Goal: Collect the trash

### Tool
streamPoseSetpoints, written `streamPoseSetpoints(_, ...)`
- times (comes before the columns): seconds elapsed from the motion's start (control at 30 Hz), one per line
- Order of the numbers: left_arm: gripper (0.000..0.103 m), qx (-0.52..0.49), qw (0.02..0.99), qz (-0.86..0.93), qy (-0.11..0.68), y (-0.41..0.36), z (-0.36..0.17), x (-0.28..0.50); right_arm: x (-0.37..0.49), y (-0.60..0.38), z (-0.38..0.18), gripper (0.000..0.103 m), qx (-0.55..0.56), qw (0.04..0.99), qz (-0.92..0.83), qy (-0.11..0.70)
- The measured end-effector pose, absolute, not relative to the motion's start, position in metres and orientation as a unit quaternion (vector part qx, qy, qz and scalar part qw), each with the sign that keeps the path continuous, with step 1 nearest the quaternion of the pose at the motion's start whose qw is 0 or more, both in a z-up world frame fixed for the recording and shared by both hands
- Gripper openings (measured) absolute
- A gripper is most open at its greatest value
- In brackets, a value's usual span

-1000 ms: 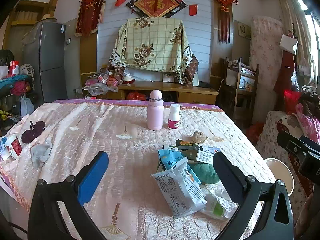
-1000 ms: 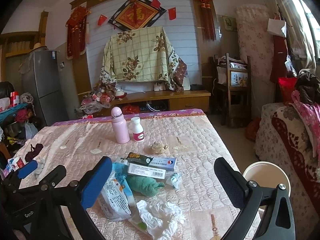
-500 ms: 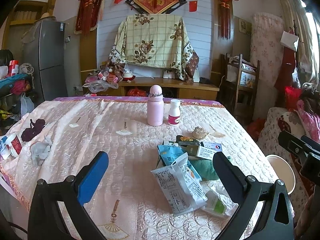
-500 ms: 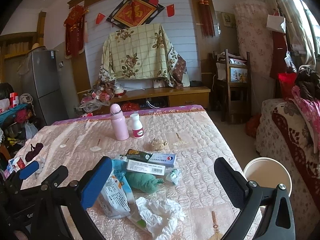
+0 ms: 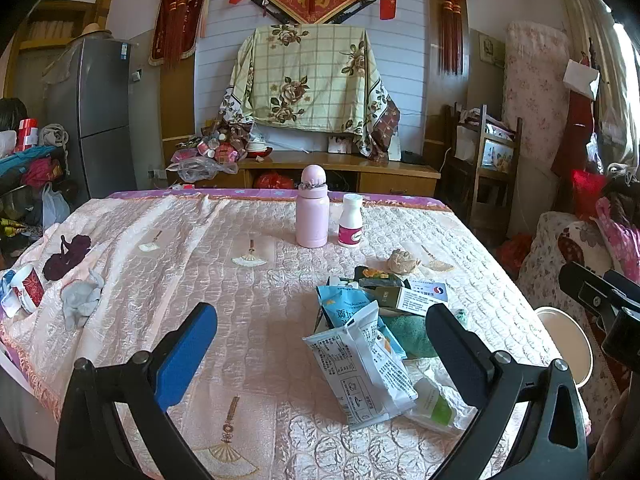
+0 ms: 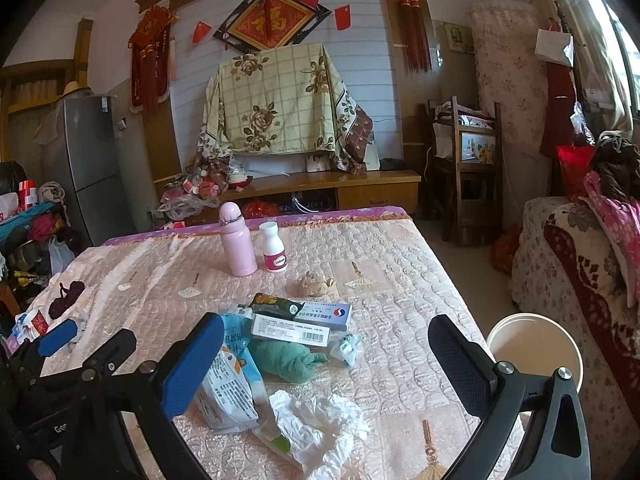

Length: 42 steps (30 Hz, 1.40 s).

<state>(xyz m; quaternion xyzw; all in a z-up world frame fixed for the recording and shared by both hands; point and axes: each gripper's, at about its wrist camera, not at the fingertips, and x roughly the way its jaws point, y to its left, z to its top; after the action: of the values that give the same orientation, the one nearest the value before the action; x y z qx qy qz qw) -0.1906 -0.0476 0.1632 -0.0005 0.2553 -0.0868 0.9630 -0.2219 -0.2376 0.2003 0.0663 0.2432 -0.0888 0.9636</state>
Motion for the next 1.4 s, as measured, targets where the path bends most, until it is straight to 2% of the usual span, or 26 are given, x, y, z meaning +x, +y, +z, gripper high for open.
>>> streamPoseSetpoints(1.4,0.103,-0.004,0.948,-0.090,0.304,-0.051,0.135,-0.173,-0.202,-0.250,0.173,0.103,0.066,0.952,-0.102,0.281)
